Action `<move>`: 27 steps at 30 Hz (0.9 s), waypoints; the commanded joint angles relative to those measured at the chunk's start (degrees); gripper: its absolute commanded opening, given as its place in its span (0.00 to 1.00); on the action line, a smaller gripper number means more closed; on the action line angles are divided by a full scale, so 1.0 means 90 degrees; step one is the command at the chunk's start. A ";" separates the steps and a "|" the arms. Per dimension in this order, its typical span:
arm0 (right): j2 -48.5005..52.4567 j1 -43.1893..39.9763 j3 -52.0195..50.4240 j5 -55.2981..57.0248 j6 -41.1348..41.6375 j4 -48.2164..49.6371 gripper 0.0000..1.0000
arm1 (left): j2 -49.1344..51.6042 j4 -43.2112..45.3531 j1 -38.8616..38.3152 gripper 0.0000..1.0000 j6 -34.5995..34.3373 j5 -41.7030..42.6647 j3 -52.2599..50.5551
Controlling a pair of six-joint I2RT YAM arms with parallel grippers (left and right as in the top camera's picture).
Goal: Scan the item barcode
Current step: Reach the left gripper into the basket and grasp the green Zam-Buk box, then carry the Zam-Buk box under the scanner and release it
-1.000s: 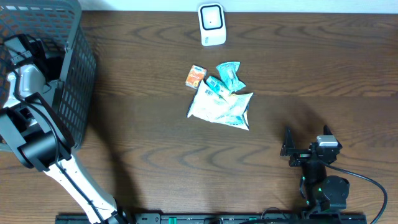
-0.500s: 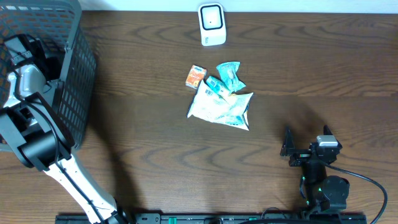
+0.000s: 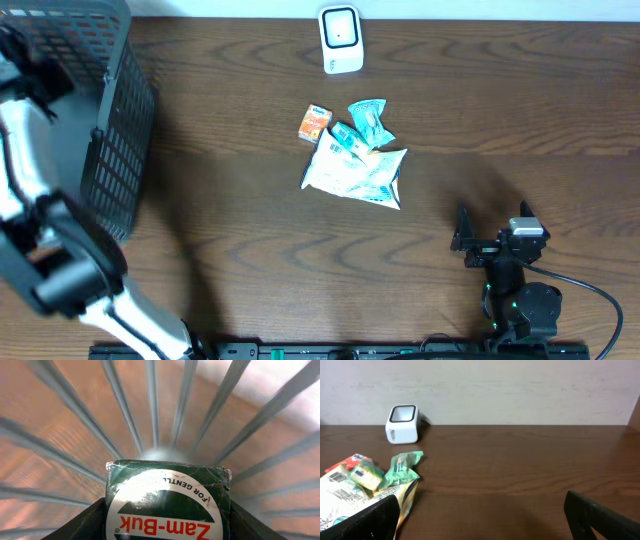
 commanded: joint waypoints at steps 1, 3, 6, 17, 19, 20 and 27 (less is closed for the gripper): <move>-0.0034 0.0032 -0.0010 0.0007 -0.0051 -0.0027 0.99 | -0.1049 -0.0007 -0.0005 0.52 -0.0634 0.0053 0.0046; -0.0034 0.0032 -0.0010 0.0007 -0.0051 -0.0027 0.99 | -0.1620 -0.0015 -0.0005 0.52 -0.0850 0.0593 0.0046; -0.0034 0.0032 -0.0012 0.0007 -0.0051 -0.0027 0.99 | -0.2280 -0.0202 -0.0010 0.52 -0.1197 0.1681 0.0046; -0.0034 0.0032 -0.0010 0.0007 -0.0051 -0.0027 0.99 | -0.3240 -0.2234 -0.1571 0.52 -0.1600 0.3667 0.0046; -0.0034 0.0032 -0.0010 0.0007 -0.0051 -0.0027 0.99 | -0.3116 -0.2708 -0.2115 0.52 -0.1394 0.3599 0.0044; -0.0034 0.0032 -0.0010 0.0007 -0.0051 -0.0027 0.99 | -0.2973 -0.2975 -0.2521 0.53 -0.1265 0.3419 0.0034; -0.0034 0.0032 -0.0010 0.0007 -0.0051 -0.0027 0.99 | -0.2069 -0.3650 -0.4048 0.53 -0.1268 0.2008 -0.0075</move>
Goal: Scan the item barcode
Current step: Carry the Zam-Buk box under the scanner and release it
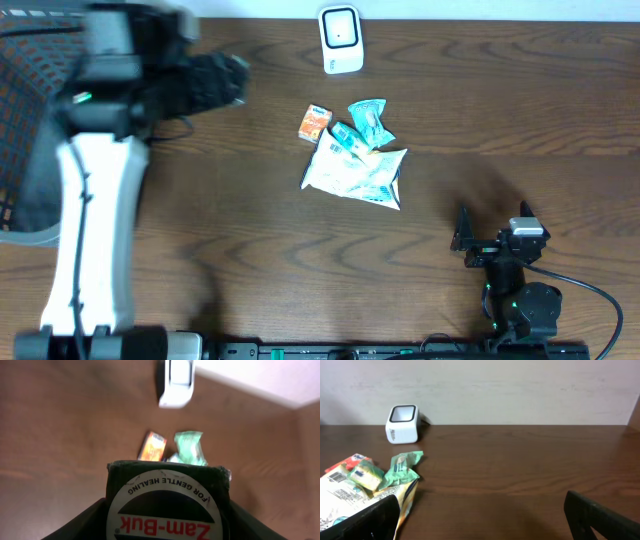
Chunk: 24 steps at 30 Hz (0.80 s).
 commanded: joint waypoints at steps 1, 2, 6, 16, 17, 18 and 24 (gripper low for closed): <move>-0.0034 0.0032 -0.0010 0.0007 -0.0051 -0.0024 0.99 | 0.0593 -0.0185 -0.0726 0.53 0.0124 -0.0967 -0.0070; -0.0034 0.0032 -0.0010 0.0007 -0.0051 -0.0024 0.99 | 0.0743 -0.0177 -0.0877 0.53 0.0124 -0.1156 -0.0070; -0.0034 0.0032 -0.0010 0.0007 -0.0051 -0.0024 0.99 | 0.1450 -0.0168 -0.1416 0.53 0.0124 -0.2368 -0.0070; -0.0034 0.0032 -0.0010 0.0007 -0.0051 -0.0024 0.99 | 0.3303 -0.0449 -0.2023 0.61 0.0119 -0.2856 -0.0073; -0.0034 0.0032 -0.0010 0.0007 -0.0051 -0.0027 0.99 | 0.3415 -0.0471 -0.2042 0.61 0.0119 -0.2856 -0.0073; -0.0034 0.0032 -0.0010 0.0007 -0.0051 -0.0024 0.99 | 0.3483 -0.0488 -0.2057 0.61 0.0117 -0.2854 -0.0073; -0.0034 0.0032 -0.0010 0.0007 -0.0051 -0.0024 0.99 | 0.3546 -0.0517 -0.2096 0.98 0.0119 -0.2834 -0.0061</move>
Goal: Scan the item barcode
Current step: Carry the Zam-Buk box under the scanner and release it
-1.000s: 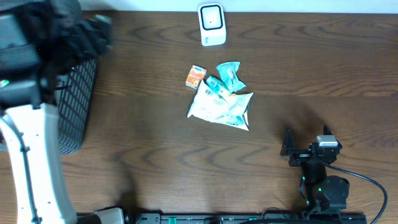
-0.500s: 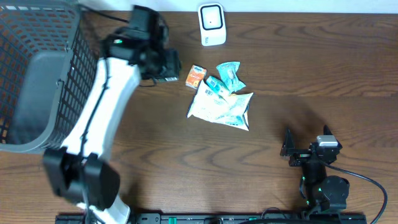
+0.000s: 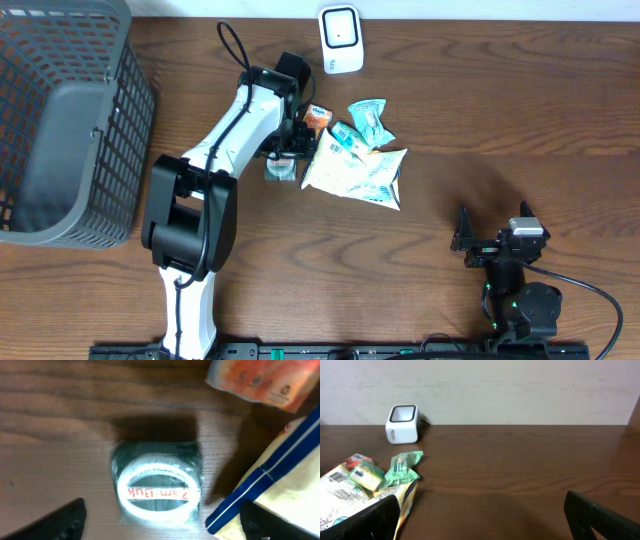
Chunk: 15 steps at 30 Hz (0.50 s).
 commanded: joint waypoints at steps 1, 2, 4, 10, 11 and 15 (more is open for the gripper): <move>-0.0034 0.0032 -0.0010 0.0005 -0.0051 -0.0027 0.99 | -0.0151 -0.0058 -0.0017 0.98 0.0073 -0.0141 0.0029; -0.0034 0.0032 -0.0010 0.0005 -0.0051 -0.0027 0.99 | -0.0214 -0.0095 -0.0005 0.98 0.0073 -0.0138 0.0085; -0.0034 0.0032 -0.0010 0.0005 -0.0051 -0.0027 0.99 | -0.0389 -0.0194 0.0000 0.98 0.0073 -0.0138 0.0228; -0.0034 0.0032 -0.0010 0.0005 -0.0051 -0.0027 0.99 | -0.1532 -0.0168 0.0032 0.98 0.0078 -0.0175 0.0522; -0.0034 0.0032 -0.0010 0.0005 -0.0051 -0.0027 0.99 | -0.1795 -0.0146 0.0056 0.98 0.0078 -0.0192 0.0522; -0.0034 0.0032 -0.0010 0.0005 -0.0051 -0.0027 0.99 | -0.2880 -0.0260 0.0296 0.98 0.0078 -0.0216 0.0522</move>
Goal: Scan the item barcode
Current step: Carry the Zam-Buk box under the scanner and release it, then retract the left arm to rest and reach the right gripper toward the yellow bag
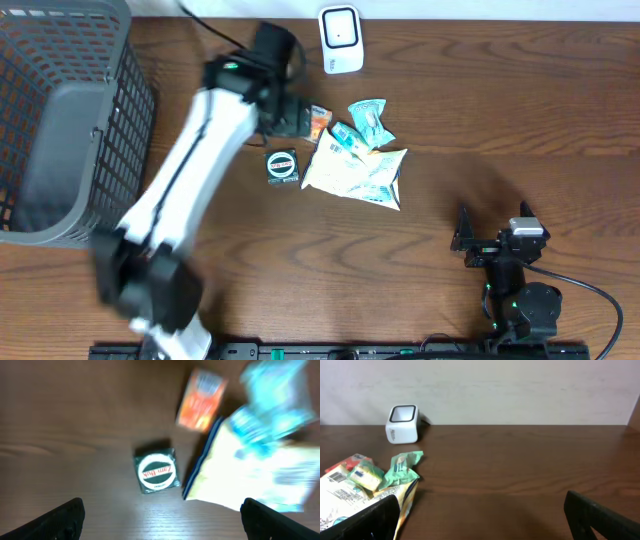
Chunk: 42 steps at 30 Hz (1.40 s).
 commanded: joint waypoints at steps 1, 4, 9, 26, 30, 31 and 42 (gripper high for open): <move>-0.0034 0.0032 -0.0010 0.0007 -0.0051 -0.0029 0.99 | -0.1120 -0.0236 0.0284 0.98 0.0039 -0.0131 0.0253; -0.0034 0.0032 -0.0010 0.0007 -0.0051 -0.0029 0.99 | -0.1698 -0.0690 0.0425 0.98 0.0039 -0.0129 0.0250; -0.0034 0.0032 -0.0010 0.0007 -0.0051 -0.0029 0.99 | -0.2251 -0.1651 0.0668 0.98 -0.0233 -0.0148 0.0250; -0.0034 0.0034 -0.0010 -0.2346 0.2297 0.0330 0.99 | -0.2329 -0.2628 0.2081 0.98 -0.1207 -0.0243 0.0180; -0.0034 0.0034 -0.0010 -0.4461 0.4447 0.0517 0.99 | -0.2329 -0.2628 0.2081 0.98 -0.1287 -0.0238 0.0180; -0.0034 0.0032 -0.0010 -0.4444 0.4898 0.0631 0.99 | -0.2329 -0.2630 0.2081 0.97 -0.1294 -0.0243 0.0180; 0.0063 0.0032 0.0619 -0.3060 0.5787 0.3704 0.99 | -0.2329 -0.2630 0.2081 0.98 -0.1294 -0.0243 0.0180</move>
